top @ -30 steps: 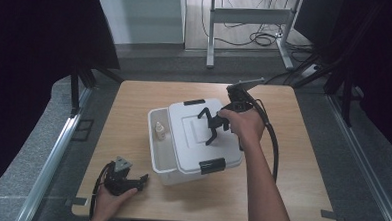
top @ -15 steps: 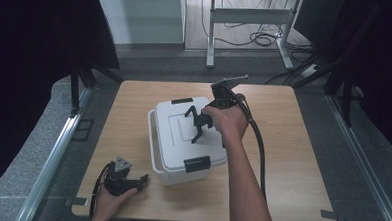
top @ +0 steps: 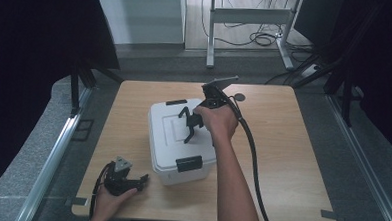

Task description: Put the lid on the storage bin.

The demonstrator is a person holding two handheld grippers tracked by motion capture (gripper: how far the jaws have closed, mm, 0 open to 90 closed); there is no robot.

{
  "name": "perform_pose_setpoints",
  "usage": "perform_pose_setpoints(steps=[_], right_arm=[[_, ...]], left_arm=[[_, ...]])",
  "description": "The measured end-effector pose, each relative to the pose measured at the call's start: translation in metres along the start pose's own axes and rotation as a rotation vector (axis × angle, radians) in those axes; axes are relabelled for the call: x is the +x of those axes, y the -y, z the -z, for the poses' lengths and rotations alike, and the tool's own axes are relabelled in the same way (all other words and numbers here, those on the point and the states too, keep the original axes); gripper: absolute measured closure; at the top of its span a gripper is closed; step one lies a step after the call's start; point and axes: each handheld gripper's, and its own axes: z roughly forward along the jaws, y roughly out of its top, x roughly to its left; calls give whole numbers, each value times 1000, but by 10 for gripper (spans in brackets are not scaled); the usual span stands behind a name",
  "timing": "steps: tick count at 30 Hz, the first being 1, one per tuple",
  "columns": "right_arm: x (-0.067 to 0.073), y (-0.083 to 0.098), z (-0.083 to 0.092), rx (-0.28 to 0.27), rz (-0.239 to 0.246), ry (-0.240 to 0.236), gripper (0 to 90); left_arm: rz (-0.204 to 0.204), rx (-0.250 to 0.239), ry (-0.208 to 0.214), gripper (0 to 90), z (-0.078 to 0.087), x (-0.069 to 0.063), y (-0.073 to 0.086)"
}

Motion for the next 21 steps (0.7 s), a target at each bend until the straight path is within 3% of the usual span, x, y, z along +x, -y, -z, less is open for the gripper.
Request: perform_pose_setpoints(steps=[10,21], right_arm=[[5,-6,-10,6,5,4,844],[-4,-6,-30,19,-22,18,843]], left_arm=[[0,-1,0,121,0,0,0],[1,-1,4,120,0,0,0]])
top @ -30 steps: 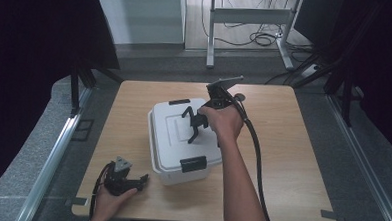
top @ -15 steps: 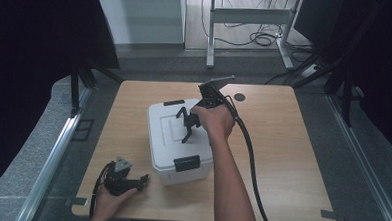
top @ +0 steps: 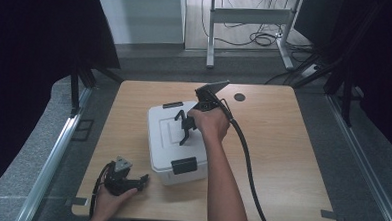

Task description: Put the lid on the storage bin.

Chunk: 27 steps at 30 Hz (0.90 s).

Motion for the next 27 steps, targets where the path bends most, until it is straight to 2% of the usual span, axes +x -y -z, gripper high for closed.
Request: perform_pose_setpoints(steps=[7,9,13,17,21,27], right_arm=[[-5,2,-1,-2,0,-25,838],[-5,2,-1,-5,17,-29,827],[-6,4,-1,-14,58,-16,734],[-10,6,1,-44,140,-2,588],[-18,10,7,-70,184,-30,475],[-40,21,30,-129,222,-80,420]], left_arm=[[-1,1,0,120,0,0,0],[-2,1,1,120,0,0,0],[-3,1,2,120,-1,0,-1],[-4,3,2,120,-1,0,-1],[-7,3,2,120,0,0,-1],[-8,3,2,120,0,0,-1]])
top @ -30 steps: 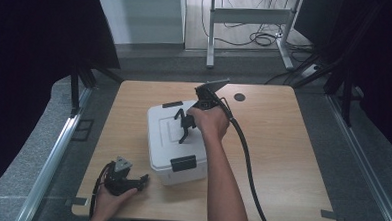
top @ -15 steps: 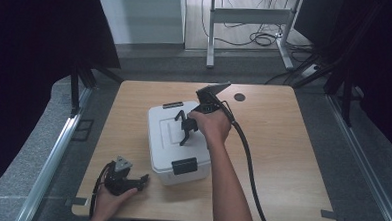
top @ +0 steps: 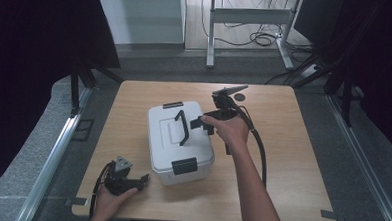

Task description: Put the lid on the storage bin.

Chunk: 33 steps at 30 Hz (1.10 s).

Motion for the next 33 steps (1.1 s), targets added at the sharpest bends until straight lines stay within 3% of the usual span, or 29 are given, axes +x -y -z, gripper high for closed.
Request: perform_pose_setpoints(steps=[7,16,21,24,30,33], right_arm=[[-32,22,32,-59,8,-40,397],[-79,63,66,-104,-12,-48,395],[-101,90,75,-130,-16,-66,388],[-114,103,78,-145,-1,-49,384],[-138,130,74,-157,2,-57,375],[-149,139,73,-159,8,-39,374]], left_arm=[[0,0,0,120,0,0,0],[0,-3,-1,120,0,0,0],[-1,-3,0,120,0,0,0],[3,-4,1,120,0,0,0],[3,-3,1,120,0,0,0],[3,-3,0,120,0,0,0]])
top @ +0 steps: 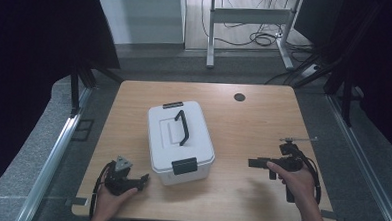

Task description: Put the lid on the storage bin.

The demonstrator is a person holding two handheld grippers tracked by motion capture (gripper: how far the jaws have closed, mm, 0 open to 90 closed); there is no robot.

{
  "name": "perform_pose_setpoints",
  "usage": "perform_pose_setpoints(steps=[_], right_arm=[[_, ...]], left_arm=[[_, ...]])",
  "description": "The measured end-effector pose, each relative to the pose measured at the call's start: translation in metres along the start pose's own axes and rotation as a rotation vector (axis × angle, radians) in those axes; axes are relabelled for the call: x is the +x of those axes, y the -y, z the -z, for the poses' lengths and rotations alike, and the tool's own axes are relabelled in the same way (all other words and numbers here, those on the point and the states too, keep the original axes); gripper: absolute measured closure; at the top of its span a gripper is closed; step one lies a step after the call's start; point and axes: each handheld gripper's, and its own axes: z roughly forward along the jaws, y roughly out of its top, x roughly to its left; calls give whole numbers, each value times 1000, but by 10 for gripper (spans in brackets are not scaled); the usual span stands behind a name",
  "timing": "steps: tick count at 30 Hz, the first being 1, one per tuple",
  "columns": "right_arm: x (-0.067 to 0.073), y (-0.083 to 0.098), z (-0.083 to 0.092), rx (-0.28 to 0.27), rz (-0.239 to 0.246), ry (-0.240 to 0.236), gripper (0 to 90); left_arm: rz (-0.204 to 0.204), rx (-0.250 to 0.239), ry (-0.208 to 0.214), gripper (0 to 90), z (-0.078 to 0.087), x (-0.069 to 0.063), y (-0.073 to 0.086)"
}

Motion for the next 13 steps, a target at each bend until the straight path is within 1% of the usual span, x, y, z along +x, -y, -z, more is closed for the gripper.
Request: perform_pose_setpoints(steps=[1,2,4,8,11,13], right_arm=[[-3,1,1,5,-4,3,374],[-5,2,3,-4,-1,7,374],[-7,2,4,-18,-5,0,374],[-10,6,-1,-12,9,-18,374],[-12,7,-5,-17,7,-39,374],[-12,6,-6,-14,13,-41,374]], left_arm=[[0,0,0,120,0,0,0],[0,0,0,120,0,0,0],[0,0,0,120,0,0,0],[1,-1,-1,121,0,0,0],[5,-1,-4,122,0,0,0],[8,-1,-7,122,-1,0,-1]])
